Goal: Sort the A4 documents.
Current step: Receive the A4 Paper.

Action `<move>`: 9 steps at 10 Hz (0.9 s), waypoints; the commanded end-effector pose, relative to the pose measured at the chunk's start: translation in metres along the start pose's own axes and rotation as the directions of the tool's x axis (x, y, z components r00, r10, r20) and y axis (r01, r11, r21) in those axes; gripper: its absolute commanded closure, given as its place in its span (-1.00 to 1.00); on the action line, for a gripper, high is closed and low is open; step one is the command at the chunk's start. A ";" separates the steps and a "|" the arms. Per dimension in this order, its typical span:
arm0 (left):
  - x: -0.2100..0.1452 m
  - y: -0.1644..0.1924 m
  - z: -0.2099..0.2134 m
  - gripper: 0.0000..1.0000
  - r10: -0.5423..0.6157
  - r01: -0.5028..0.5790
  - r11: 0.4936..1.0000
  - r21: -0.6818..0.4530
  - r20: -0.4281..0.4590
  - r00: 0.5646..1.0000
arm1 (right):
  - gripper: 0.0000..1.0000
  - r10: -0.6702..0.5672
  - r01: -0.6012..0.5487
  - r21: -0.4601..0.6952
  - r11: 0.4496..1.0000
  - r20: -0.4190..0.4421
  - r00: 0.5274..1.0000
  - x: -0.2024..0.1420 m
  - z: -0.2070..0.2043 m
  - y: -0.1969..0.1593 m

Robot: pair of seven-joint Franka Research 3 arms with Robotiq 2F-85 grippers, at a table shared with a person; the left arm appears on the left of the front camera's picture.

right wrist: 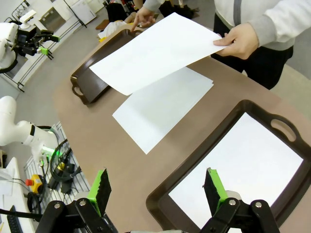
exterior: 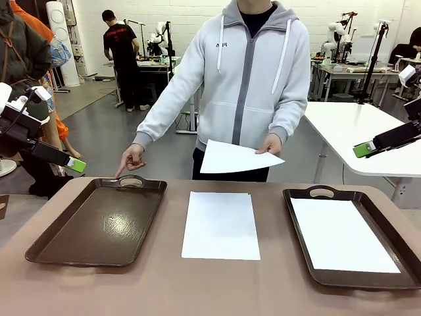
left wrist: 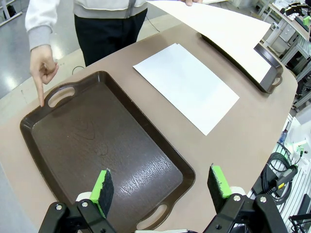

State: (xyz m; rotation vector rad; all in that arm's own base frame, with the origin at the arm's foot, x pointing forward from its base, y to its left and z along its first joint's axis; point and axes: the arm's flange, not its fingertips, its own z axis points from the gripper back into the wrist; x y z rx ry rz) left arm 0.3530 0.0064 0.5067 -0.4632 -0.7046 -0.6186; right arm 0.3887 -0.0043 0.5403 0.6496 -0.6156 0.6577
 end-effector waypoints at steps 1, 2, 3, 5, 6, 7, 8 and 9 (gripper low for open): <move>-0.001 0.003 -0.001 -1.00 -0.014 0.014 1.000 -0.009 0.009 1.000 | -1.00 0.007 -0.007 0.004 1.000 -0.001 1.000 0.000 -0.001 0.001; -0.001 0.003 -0.001 -1.00 -0.014 0.014 1.000 -0.009 0.009 1.000 | -1.00 0.007 -0.007 0.004 1.000 -0.001 1.000 0.000 -0.001 0.001; -0.001 0.003 -0.001 -1.00 -0.014 0.014 1.000 -0.009 0.009 1.000 | -1.00 0.007 -0.007 0.004 1.000 -0.001 1.000 0.000 -0.001 0.001; -0.001 0.003 -0.001 -1.00 -0.014 0.014 1.000 -0.009 0.009 1.000 | -1.00 0.007 -0.007 0.004 1.000 -0.001 1.000 0.000 -0.001 0.001; -0.001 0.003 -0.001 -1.00 -0.014 0.014 1.000 -0.009 0.009 1.000 | -1.00 0.007 -0.007 0.004 1.000 -0.001 1.000 0.000 -0.001 0.001; -0.001 0.003 -0.001 -1.00 -0.014 0.014 1.000 -0.009 0.009 1.000 | -1.00 0.007 -0.007 0.004 1.000 -0.001 1.000 0.000 -0.001 0.001; -0.001 0.003 -0.001 -1.00 -0.014 0.014 1.000 -0.009 0.009 1.000 | -1.00 0.007 -0.007 0.004 1.000 -0.001 1.000 0.000 -0.001 0.001; -0.001 0.003 -0.001 -1.00 -0.014 0.014 1.000 -0.009 0.009 1.000 | -1.00 0.007 -0.007 0.004 1.000 -0.001 1.000 0.000 -0.001 0.001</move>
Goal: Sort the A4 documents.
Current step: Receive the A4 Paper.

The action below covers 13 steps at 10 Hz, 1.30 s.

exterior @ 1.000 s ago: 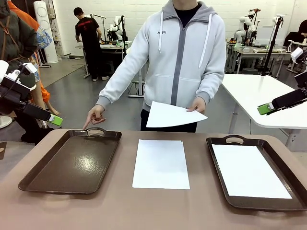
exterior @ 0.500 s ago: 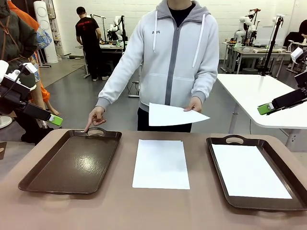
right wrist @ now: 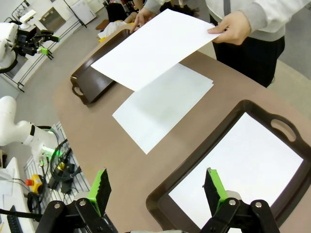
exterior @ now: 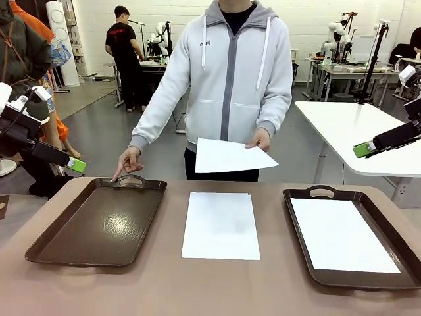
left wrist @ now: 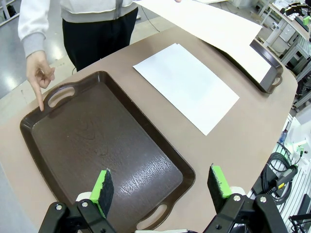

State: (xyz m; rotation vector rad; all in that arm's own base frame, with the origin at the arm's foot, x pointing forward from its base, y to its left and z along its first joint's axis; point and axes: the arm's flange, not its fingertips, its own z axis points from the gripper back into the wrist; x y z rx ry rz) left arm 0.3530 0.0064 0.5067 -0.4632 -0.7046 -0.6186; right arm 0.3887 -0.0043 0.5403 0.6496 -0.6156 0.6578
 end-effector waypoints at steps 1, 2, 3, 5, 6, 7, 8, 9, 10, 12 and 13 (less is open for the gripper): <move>0.000 0.000 0.000 -1.00 0.000 0.000 1.000 0.000 0.000 1.000 | -1.00 0.007 -0.007 0.004 1.000 -0.001 1.000 0.000 -0.001 0.001; 0.005 0.004 -0.012 -1.00 0.048 -0.049 0.999 -0.017 -0.010 0.999 | -1.00 0.007 -0.007 0.004 1.000 -0.001 1.000 0.000 -0.001 0.001; 0.012 0.008 -0.027 -1.00 0.080 -0.080 0.996 -0.047 -0.015 0.997 | -1.00 0.007 -0.007 0.004 1.000 -0.001 1.000 0.000 -0.001 0.001; 0.040 0.013 -0.069 -1.00 0.222 -0.221 0.966 -0.133 -0.012 0.975 | -1.00 0.007 -0.007 0.004 1.000 -0.001 1.000 0.000 -0.001 0.001; 0.059 0.014 -0.097 -1.00 0.279 -0.281 0.941 -0.188 -0.035 0.960 | -1.00 0.007 -0.007 0.004 1.000 -0.001 1.000 0.000 -0.001 0.001; 0.075 0.015 -0.120 -1.00 0.332 -0.336 0.909 -0.246 -0.059 0.941 | -1.00 0.007 -0.007 0.004 1.000 -0.001 1.000 0.000 -0.001 0.001; 0.089 0.017 -0.140 -1.00 0.394 -0.400 0.860 -0.317 -0.086 0.915 | -1.00 0.007 -0.007 0.004 1.000 -0.001 1.000 0.000 -0.001 0.001; 0.099 0.020 -0.157 -1.00 0.460 -0.465 0.796 -0.388 -0.113 0.881 | -1.00 0.007 -0.007 0.004 1.000 -0.001 1.000 0.000 -0.001 0.001; 0.109 0.022 -0.175 -1.00 0.509 -0.518 0.715 -0.471 -0.157 0.846 | -1.00 0.007 -0.007 0.004 1.000 -0.001 1.000 0.000 -0.001 0.001; 0.120 0.021 -0.201 -1.00 0.567 -0.591 0.606 -0.532 -0.232 0.790 | -1.00 0.007 -0.007 0.004 1.000 -0.001 1.000 0.000 -0.001 0.001; 0.123 0.019 -0.213 -1.00 0.574 -0.605 0.580 -0.545 -0.253 0.779 | -1.00 0.007 -0.007 0.004 1.000 -0.001 1.000 0.000 -0.001 0.001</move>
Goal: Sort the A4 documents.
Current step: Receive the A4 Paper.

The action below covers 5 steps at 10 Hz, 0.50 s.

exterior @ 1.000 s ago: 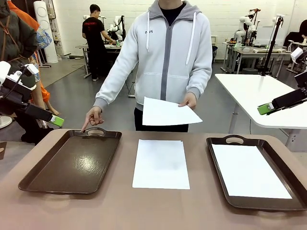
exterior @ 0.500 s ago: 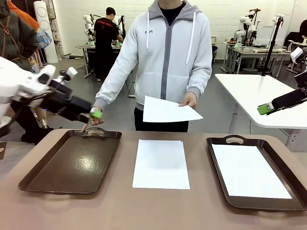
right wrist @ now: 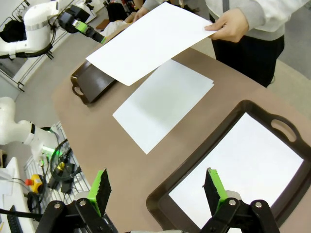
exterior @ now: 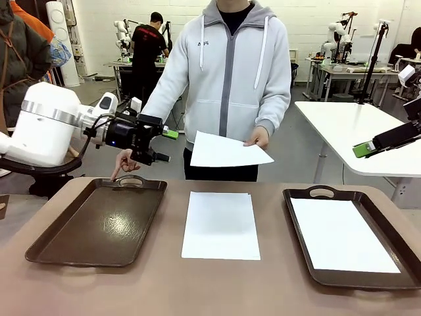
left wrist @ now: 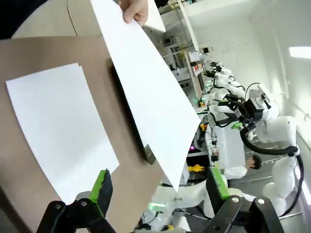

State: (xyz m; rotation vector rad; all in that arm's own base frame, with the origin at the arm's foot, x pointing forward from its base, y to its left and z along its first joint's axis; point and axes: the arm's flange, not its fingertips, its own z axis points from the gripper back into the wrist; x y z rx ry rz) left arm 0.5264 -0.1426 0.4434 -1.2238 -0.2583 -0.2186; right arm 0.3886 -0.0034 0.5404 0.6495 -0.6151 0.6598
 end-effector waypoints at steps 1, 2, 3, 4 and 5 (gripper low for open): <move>0.014 0.001 -0.016 -1.00 0.054 -0.054 0.998 -0.015 -0.006 0.999 | -1.00 0.005 -0.005 0.003 1.000 -0.001 1.000 0.000 -0.001 0.001; 0.017 0.004 -0.027 -1.00 0.067 -0.068 0.997 -0.033 -0.015 0.998 | -1.00 0.005 -0.005 0.003 1.000 -0.001 1.000 0.000 -0.001 0.001; 0.021 0.008 -0.036 -1.00 0.076 -0.077 0.995 -0.067 -0.013 0.997 | -1.00 0.005 -0.005 0.003 1.000 -0.001 1.000 0.000 -0.001 0.001; 0.026 0.014 -0.044 -1.00 0.100 -0.101 0.988 -0.120 -0.008 0.995 | -1.00 0.005 -0.005 0.003 1.000 -0.001 1.000 0.000 -0.001 0.001; 0.030 0.020 -0.050 -1.00 0.114 -0.113 0.985 -0.130 -0.002 0.993 | -1.00 0.005 -0.005 0.003 1.000 -0.001 1.000 0.000 -0.001 0.001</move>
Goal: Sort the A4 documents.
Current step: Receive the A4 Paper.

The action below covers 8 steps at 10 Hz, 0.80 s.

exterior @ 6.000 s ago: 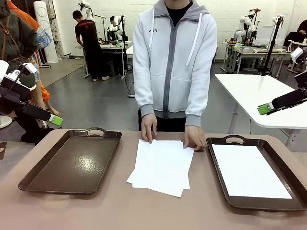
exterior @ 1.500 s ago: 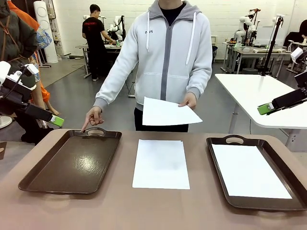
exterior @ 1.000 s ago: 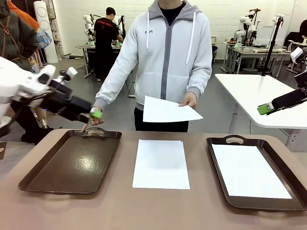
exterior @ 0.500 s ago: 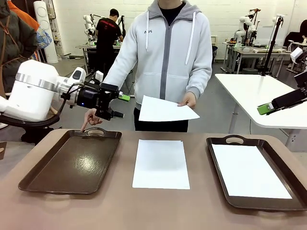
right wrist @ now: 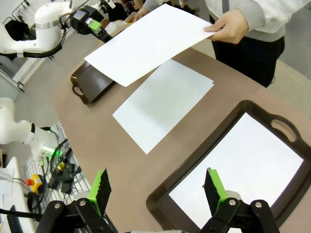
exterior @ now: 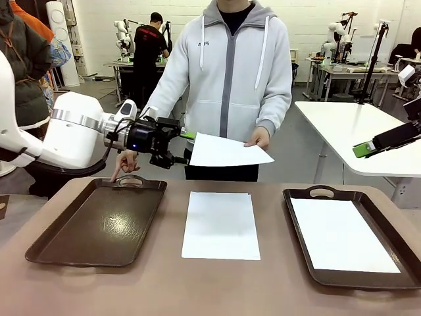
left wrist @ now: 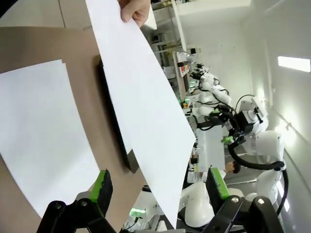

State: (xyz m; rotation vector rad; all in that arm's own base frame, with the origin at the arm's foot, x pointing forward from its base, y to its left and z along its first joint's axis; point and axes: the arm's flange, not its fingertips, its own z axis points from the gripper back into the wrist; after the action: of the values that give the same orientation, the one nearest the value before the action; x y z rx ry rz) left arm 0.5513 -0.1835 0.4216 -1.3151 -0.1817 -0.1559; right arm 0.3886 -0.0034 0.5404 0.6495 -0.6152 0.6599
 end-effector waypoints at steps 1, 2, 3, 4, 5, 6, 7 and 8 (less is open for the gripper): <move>0.017 0.011 -0.008 -1.00 0.032 -0.031 0.998 -0.050 0.019 0.999 | -1.00 0.005 -0.005 0.003 1.000 -0.001 1.000 0.000 -0.001 0.001; 0.021 0.017 -0.012 -1.00 0.048 -0.047 0.998 -0.050 0.019 0.999 | -1.00 0.005 -0.005 0.003 1.000 -0.001 1.000 0.000 -0.001 0.001; 0.027 0.023 -0.016 -1.00 0.074 -0.073 0.996 -0.054 0.018 0.997 | -1.00 0.005 -0.005 0.003 1.000 -0.001 1.000 0.000 -0.001 0.001; 0.034 0.029 -0.019 -1.00 0.094 -0.093 0.995 -0.048 0.020 0.995 | -1.00 0.005 -0.005 0.003 1.000 -0.001 1.000 0.000 -0.001 0.001; 0.038 0.032 -0.026 -1.00 0.109 -0.108 0.993 -0.049 0.015 0.994 | -1.00 0.005 -0.005 0.003 1.000 -0.001 1.000 0.000 -0.001 0.001; 0.040 0.034 -0.032 -1.00 0.115 -0.114 0.992 -0.057 0.016 0.993 | -1.00 0.005 -0.005 0.003 1.000 -0.001 1.000 0.000 -0.001 0.001; 0.044 0.037 -0.039 -1.00 0.127 -0.126 0.990 -0.055 0.019 0.992 | -1.00 0.005 -0.005 0.003 1.000 -0.001 1.000 0.000 -0.001 0.001; 0.049 0.040 -0.045 -1.00 0.142 -0.140 0.988 -0.061 0.017 0.990 | -1.00 0.005 -0.005 0.003 1.000 -0.001 1.000 0.000 -0.001 0.001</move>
State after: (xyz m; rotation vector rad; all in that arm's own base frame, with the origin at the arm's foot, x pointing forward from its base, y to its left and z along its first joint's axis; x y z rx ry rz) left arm 0.5968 -0.2093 0.3833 -1.3608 -0.1050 -0.0660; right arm 0.3886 -0.0034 0.5404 0.6495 -0.6152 0.6599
